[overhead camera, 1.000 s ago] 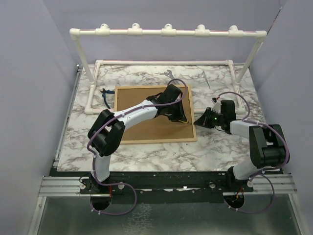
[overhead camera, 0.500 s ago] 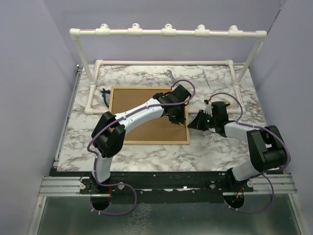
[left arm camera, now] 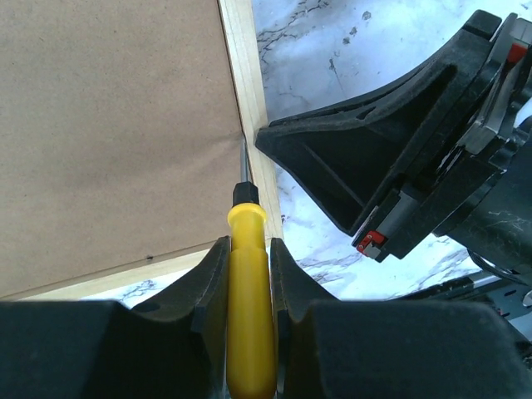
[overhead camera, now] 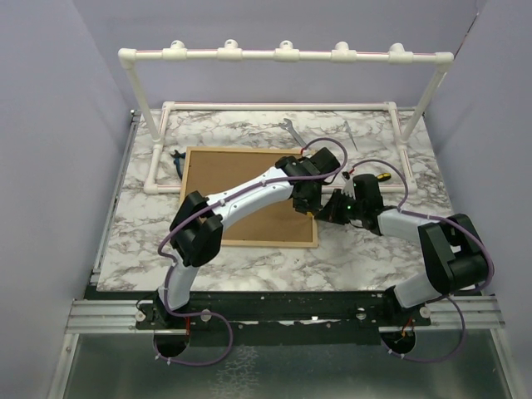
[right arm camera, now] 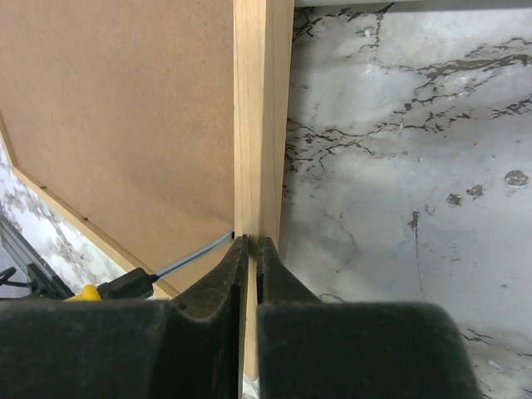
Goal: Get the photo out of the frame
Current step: Release the photo frame item from the photo frame.
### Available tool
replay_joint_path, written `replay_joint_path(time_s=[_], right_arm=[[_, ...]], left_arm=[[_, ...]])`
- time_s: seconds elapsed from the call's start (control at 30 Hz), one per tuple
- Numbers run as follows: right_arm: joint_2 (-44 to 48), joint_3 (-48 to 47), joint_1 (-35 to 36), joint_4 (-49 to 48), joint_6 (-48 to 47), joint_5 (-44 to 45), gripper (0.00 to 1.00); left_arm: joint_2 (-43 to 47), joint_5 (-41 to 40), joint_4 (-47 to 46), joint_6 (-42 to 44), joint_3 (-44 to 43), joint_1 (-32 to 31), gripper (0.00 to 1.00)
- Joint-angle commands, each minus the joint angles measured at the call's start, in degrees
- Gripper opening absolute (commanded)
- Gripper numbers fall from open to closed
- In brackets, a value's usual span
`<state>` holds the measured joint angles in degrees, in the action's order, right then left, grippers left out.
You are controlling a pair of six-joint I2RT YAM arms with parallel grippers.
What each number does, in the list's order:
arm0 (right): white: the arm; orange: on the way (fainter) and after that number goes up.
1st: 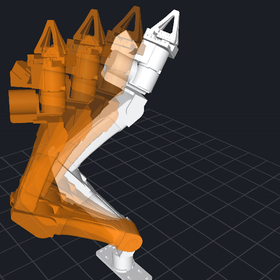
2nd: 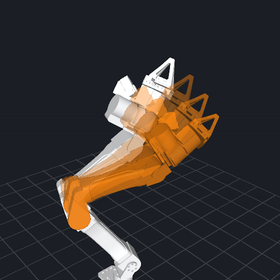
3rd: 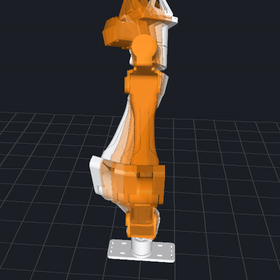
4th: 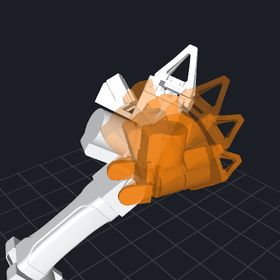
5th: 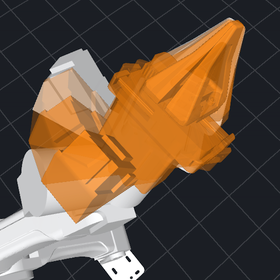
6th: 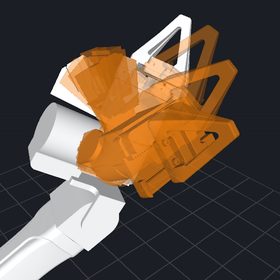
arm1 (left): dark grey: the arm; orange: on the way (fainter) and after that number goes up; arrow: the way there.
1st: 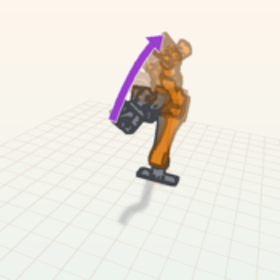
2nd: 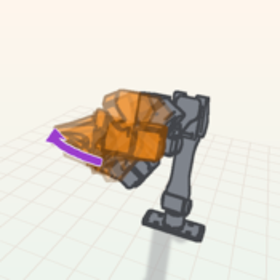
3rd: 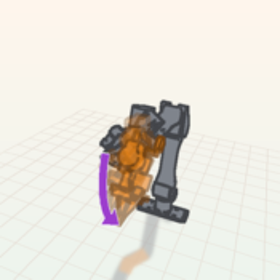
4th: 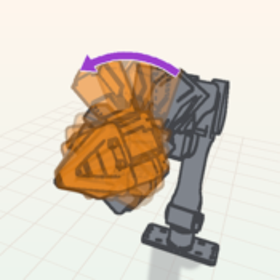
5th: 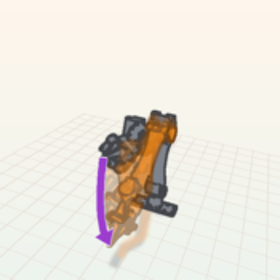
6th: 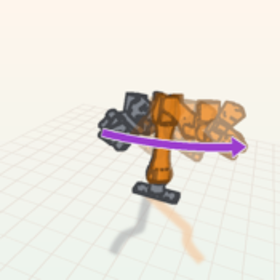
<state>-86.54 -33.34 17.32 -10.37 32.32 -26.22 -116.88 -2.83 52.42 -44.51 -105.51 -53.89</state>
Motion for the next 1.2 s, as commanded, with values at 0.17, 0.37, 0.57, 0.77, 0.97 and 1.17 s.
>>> replay_joint_path(time_s=[0.17, 0.37, 0.57, 0.77, 0.97, 1.17], right_arm=[[0.38, 0.73, 4.34, -0.54, 3.22, -6.24, 0.06], [3.92, 1.50, 4.23, 1.44, 2.88, -2.04, 0.10], [7.51, 0.83, 3.49, 4.33, 0.92, 1.18, 0.19], [9.53, -0.09, 1.30, 5.82, -1.56, 1.17, 0.30], [8.92, -1.74, -3.04, 4.88, -3.44, -2.85, 0.35], [2.20, -5.50, -7.21, 0.97, -1.77, -9.33, 0.33]], left_arm=[[-3.80, 5.01, -6.80, -3.18, -2.57, -4.43, 0.00], [-0.10, 4.43, -5.71, -1.14, 1.30, -2.53, 0.00], [7.31, 7.01, -7.94, 2.39, 10.21, 1.74, 0.00], [14.18, 11.84, -11.65, 6.21, 17.89, 7.09, 0.00], [20.78, 18.05, -20.99, 8.21, 26.64, 12.97, 0.00], [22.12, 21.11, -29.97, 7.36, 30.53, 17.45, 0.00]])
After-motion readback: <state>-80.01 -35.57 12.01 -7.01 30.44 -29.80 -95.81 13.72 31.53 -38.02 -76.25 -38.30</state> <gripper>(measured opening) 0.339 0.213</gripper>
